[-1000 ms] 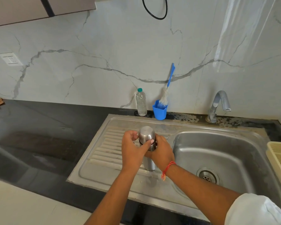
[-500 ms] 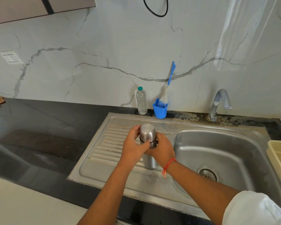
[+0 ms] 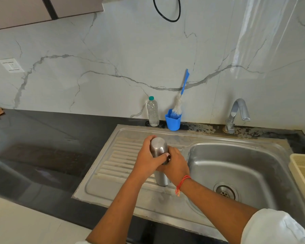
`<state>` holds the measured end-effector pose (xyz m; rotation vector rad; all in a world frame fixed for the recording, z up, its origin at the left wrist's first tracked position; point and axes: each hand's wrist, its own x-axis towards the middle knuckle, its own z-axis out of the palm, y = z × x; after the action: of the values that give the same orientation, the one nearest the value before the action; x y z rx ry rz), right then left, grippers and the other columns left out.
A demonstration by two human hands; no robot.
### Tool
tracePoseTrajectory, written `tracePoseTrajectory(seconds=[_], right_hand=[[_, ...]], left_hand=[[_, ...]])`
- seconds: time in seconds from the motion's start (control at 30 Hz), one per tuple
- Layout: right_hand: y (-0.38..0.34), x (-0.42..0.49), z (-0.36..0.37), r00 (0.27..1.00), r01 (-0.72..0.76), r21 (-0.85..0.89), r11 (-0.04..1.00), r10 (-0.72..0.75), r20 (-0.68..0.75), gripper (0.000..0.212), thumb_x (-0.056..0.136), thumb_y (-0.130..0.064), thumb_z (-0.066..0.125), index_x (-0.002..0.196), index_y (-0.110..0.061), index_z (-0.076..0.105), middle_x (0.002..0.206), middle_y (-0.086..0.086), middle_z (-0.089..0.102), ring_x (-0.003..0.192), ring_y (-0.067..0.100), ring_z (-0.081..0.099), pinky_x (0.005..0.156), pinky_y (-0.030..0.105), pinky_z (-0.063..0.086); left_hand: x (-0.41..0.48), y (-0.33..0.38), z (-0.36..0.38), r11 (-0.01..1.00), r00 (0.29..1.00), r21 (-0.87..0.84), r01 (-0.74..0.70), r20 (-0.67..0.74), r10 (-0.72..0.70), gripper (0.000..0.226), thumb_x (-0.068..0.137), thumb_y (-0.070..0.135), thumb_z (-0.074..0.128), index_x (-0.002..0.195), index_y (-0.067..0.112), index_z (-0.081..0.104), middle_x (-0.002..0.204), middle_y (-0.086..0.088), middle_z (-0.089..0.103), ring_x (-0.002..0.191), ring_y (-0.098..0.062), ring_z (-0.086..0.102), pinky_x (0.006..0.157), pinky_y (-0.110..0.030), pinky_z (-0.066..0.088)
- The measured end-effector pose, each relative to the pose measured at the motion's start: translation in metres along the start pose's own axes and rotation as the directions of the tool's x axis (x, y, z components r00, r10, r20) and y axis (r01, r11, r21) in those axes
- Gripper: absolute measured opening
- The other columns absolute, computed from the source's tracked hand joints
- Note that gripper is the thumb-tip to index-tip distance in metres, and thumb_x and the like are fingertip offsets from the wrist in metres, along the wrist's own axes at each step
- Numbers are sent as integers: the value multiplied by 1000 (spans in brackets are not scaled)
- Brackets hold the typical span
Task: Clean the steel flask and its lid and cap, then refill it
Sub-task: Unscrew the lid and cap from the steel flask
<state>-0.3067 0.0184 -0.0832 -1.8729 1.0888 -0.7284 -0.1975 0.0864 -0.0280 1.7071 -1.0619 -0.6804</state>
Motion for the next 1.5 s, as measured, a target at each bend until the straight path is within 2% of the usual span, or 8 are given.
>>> tracePoseTrajectory(seconds=[0.13,0.4,0.67,0.77,0.9,1.03,1.17,1.5], right_hand=[[-2,-2,-1,1000,12,17,1000,-12,3,70,59,-56,83,120,-35,55,107,-20,54,94,3,59,82,28,55],[-2,-3,-1,1000,26,26,999,-25,-12,78,57,-58,88,124,-38,55,114,-19,56,102,2,57,88,28,54],[-3,-5,-2,999,32,5,999,-33,5,77,55,-64,87,120,-43,53,110,-24,52,101,1,55,89,31,54],[-2,-5,-2,999,38,8,999,-38,1,80,55,-65,87,123,-42,53,112,-23,52,102,1,54,91,31,53],[0,-6,-1,999,49,16,999,-49,-8,80,56,-65,87,124,-42,53,112,-22,53,103,1,55,91,30,53],[1,-6,-1,999,52,11,999,-52,-2,78,58,-64,87,124,-43,51,114,-20,54,103,2,56,92,29,53],[2,-6,-1,999,54,5,999,-54,8,79,60,-62,87,127,-41,51,117,-17,55,105,3,55,94,27,51],[5,-5,0,998,57,2,998,-57,15,83,60,-62,87,131,-40,50,118,-17,54,107,2,54,95,28,52]], left_hand=[[-4,-6,-5,999,998,-25,-29,-64,28,69,76,15,89,133,33,55,126,15,64,117,-6,62,95,-21,54],[6,20,-1,996,957,-17,-84,-280,75,60,73,40,92,122,40,57,122,15,58,110,-6,61,89,-22,55],[6,-5,-27,949,906,-308,68,-378,-188,51,85,44,82,126,22,61,111,4,69,102,-11,66,81,-19,48],[12,-44,-42,942,866,-257,214,-398,-305,51,86,37,84,126,22,57,115,2,62,106,-17,61,86,-27,46],[13,-100,-53,916,827,-115,384,-398,-396,31,87,20,83,104,13,57,101,-1,56,90,-22,58,69,-28,43],[16,-147,-60,886,830,59,460,-382,-406,37,80,17,88,106,10,61,113,-11,61,101,-30,63,79,-37,53],[22,-166,-60,864,850,185,467,-363,-382,64,77,21,91,133,12,60,131,-13,57,117,-34,60,101,-45,53],[32,-174,-53,859,902,314,405,-293,-318,70,81,16,88,143,14,54,135,-16,52,124,-35,52,108,-44,47]])
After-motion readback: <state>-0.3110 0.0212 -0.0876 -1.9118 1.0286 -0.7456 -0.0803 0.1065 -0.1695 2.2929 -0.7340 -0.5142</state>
